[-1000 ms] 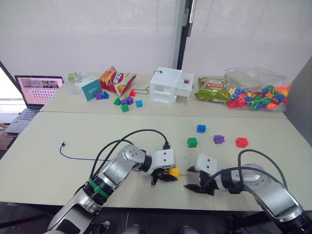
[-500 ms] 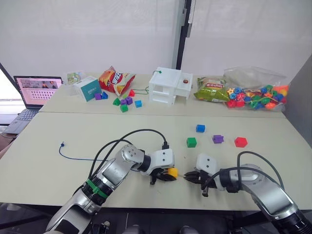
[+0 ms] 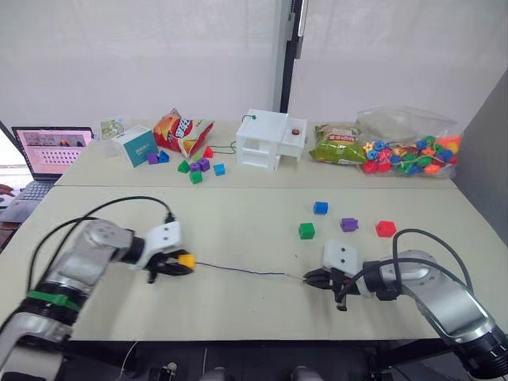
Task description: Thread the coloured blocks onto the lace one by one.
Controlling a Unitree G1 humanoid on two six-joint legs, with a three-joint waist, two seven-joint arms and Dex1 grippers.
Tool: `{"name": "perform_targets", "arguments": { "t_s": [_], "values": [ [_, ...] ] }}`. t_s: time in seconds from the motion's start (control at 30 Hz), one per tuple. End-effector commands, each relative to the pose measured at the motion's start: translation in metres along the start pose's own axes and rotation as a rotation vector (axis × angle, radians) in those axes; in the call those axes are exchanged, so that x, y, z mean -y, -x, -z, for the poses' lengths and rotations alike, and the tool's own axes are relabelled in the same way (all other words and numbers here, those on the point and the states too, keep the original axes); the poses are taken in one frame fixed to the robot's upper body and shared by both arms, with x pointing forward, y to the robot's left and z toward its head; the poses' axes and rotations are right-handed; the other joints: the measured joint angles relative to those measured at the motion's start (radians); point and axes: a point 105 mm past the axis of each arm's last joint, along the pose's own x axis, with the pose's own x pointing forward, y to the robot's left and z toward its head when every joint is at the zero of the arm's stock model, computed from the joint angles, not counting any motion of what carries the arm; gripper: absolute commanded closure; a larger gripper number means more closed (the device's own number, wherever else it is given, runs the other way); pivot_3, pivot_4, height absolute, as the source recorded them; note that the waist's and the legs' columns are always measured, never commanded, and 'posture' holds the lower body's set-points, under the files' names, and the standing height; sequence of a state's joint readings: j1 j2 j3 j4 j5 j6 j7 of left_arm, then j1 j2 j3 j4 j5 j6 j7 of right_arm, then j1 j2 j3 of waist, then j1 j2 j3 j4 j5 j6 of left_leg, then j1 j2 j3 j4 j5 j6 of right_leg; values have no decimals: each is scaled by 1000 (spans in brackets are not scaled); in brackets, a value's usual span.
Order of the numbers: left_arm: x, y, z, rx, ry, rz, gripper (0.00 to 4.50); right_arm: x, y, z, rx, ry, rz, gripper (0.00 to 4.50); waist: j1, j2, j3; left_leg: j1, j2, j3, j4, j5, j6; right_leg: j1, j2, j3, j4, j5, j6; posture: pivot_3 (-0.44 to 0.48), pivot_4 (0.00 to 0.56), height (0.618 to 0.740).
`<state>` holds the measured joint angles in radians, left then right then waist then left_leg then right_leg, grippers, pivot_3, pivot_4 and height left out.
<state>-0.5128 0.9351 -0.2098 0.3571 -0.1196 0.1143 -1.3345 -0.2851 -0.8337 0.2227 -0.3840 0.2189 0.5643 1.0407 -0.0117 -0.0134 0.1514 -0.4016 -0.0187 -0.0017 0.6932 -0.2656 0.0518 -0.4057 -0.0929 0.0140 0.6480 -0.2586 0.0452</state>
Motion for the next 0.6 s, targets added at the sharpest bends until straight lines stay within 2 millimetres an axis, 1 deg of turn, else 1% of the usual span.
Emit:
{"name": "perform_targets", "arguments": {
  "t_s": [0.03, 0.1, 0.2, 0.23, 0.3, 0.37, 0.43, 0.5, 0.53, 0.6],
  "values": [
    [-9, 42, 53, -125, 86, -113, 3306, 2, 6, -8, 20, 47, -4, 4500, -4, 0, 0, 0, 0, 0, 0, 0, 0, 0, 0, 0, 0, 0, 0, 0, 150, 740],
    [-11, 55, 66, -160, 92, -145, 3306, 1, 5, -7, 14, 48, -13, 4500, -5, 0, 0, 1, 0, 1, -1, 0, 0, 0, 0, 0, 0, 0, 0, 0, 150, 740],
    [-17, 67, 78, -195, 88, -198, 3306, 2, 4, -6, 12, 49, -20, 4500, 0, 0, 0, 1, 0, 1, -1, 0, 0, 0, -1, 0, 1, 0, 0, 0, 150, 740],
    [-20, 68, 78, -193, 77, -216, 3306, 2, 3, -6, 12, 49, -23, 4500, 1, 0, 0, 1, 0, 2, -1, 0, 0, 0, -1, 0, 1, 0, 0, 0, 150, 740],
    [-26, 66, 67, -139, 66, -231, 3306, 1, 1, -7, 18, 49, -30, 4500, 2, 0, 0, 1, 0, 2, 0, 0, 0, 0, -1, 0, 1, 0, 0, 0, 150, 740],
    [-30, 63, 50, -52, 92, -211, 2274, 1, -1, -7, 19, 51, -34, 4500, 5, 0, 0, 1, 0, 2, 0, 0, 0, 0, -1, 0, 1, 0, 0, 0, 150, 740],
    [-29, 62, 40, -13, 118, -175, 1660, 1, -1, -7, 17, 52, -35, 4500, 6, 0, 0, -1, 0, 2, 1, 0, 0, -1, -1, -1, 2, 0, 0, 0, 150, 740],
    [-31, 61, 30, -1, 85, -179, 970, 0, -2, -7, 17, 51, -39, 4500, 7, 0, 0, -3, 0, 2, 2, 0, 0, -2, -1, -1, 2, 0, 0, 0, 150, 740],
    [-33, 59, 18, 31, 74, -173, 667, -1, -2, -8, 19, 51, -41, 4500, 7, 0, 0, -4, 0, 1, 2, 0, 0, -3, -1, -1, 2, 0, 0, 0, 150, 740],
    [-32, 51, -18, 144, 48, -132, 667, -2, -5, -10, 19, 53, -48, 4500, 11, -1, 1, -6, 0, 1, 2, 0, 0, -4, -1, -1, 2, 0, 0, 0, 150, 740]
  ]
}}
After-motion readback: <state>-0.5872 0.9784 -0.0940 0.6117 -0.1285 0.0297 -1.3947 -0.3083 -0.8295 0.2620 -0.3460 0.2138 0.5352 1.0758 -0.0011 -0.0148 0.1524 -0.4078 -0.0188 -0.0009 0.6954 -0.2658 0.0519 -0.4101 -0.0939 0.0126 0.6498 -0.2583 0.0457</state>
